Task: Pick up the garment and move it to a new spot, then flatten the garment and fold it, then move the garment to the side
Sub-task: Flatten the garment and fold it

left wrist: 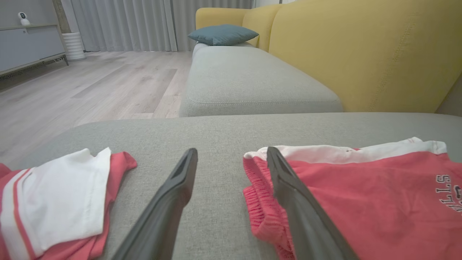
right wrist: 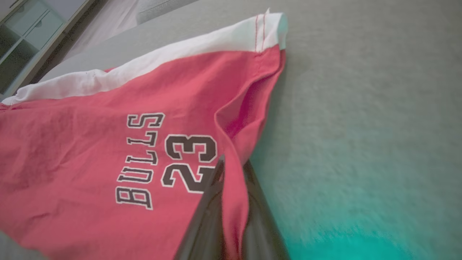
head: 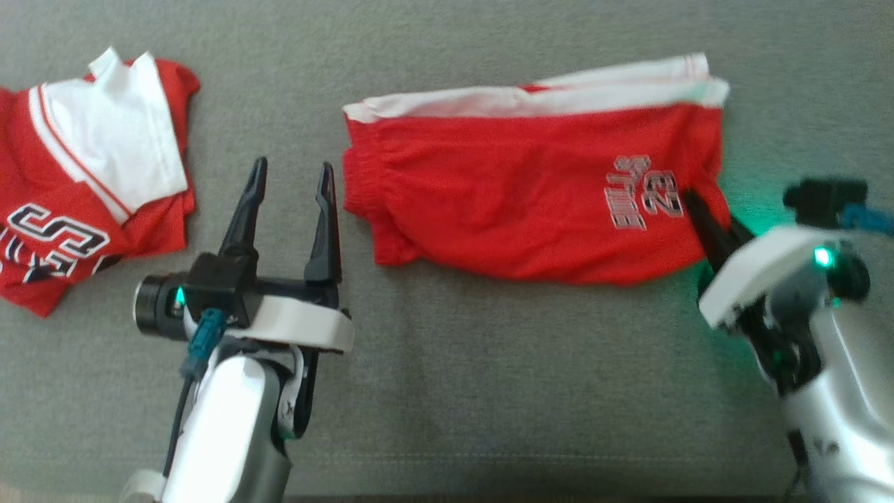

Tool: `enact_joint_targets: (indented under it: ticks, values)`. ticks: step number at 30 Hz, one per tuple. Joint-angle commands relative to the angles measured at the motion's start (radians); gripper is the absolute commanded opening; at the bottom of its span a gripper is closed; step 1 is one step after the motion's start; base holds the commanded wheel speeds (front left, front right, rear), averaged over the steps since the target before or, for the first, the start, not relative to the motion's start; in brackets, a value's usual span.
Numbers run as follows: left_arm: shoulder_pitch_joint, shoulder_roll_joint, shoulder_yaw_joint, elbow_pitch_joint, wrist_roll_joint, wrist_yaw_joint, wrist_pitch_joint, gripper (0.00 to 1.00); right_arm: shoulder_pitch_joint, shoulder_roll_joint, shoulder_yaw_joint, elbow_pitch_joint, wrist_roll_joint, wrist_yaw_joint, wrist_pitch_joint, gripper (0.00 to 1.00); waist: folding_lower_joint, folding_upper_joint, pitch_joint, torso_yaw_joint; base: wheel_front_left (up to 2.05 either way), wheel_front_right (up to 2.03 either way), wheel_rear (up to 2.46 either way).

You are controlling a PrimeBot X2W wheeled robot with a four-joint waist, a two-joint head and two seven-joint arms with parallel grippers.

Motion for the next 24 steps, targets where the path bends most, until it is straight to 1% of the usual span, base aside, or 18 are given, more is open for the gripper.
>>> enact_joint_targets:
  ticks: [1, 5, 6, 11, 14, 18, 21, 24]
  values:
    - [-0.002, 0.016, 0.040, -0.031, 0.010, -0.006, -0.006, 1.00, 0.053, 0.007, -0.013, -0.034, -0.012, 0.004, -0.004, 0.00, 0.0000, -0.0001, -0.023, -0.022, 0.00, 0.00, 0.00]
    - [0.015, 0.019, 0.037, -0.023, 0.011, -0.013, -0.006, 1.00, 0.135, 0.036, -0.087, -0.075, -0.037, 0.004, -0.010, 0.00, 0.0000, -0.0001, -0.043, -0.037, 0.00, 0.00, 0.00]
    - [0.015, 0.019, 0.037, -0.023, 0.011, -0.013, -0.006, 1.00, 0.135, 0.036, -0.087, -0.075, -0.037, 0.004, -0.010, 0.00, 0.0000, -0.0001, -0.043, -0.037, 0.00, 0.00, 0.00]
    - [0.026, 0.019, 0.031, -0.012, 0.011, -0.017, -0.006, 1.00, 0.183, 0.058, -0.154, -0.110, -0.072, 0.004, 0.018, 0.00, 0.0000, -0.0001, -0.063, -0.046, 0.00, 0.00, 0.00]
    - [0.026, 0.019, 0.026, -0.006, 0.010, -0.021, -0.006, 1.00, 0.175, 0.057, -0.169, -0.130, -0.095, 0.004, 0.043, 0.00, 0.0000, -0.0001, -0.073, -0.045, 0.00, 0.00, 0.00]
    - [0.025, 0.019, 0.024, 0.000, 0.009, -0.023, -0.006, 1.00, 0.113, 0.056, -0.122, -0.192, -0.133, 0.004, 0.083, 0.00, 0.0000, -0.0001, -0.088, -0.044, 0.00, 0.00, 0.00]
    - [0.025, 0.018, 0.020, 0.005, 0.007, -0.024, -0.006, 1.00, 0.045, 0.064, -0.041, -0.244, -0.160, 0.004, 0.121, 0.00, 0.0000, -0.0001, -0.101, -0.037, 0.00, 0.00, 0.00]
    - [0.025, 0.015, 0.015, 0.011, 0.006, -0.024, -0.006, 1.00, -0.016, 0.088, 0.060, -0.273, -0.161, 0.004, 0.166, 0.00, 0.0000, -0.0001, -0.114, -0.023, 0.00, 0.00, 0.00]
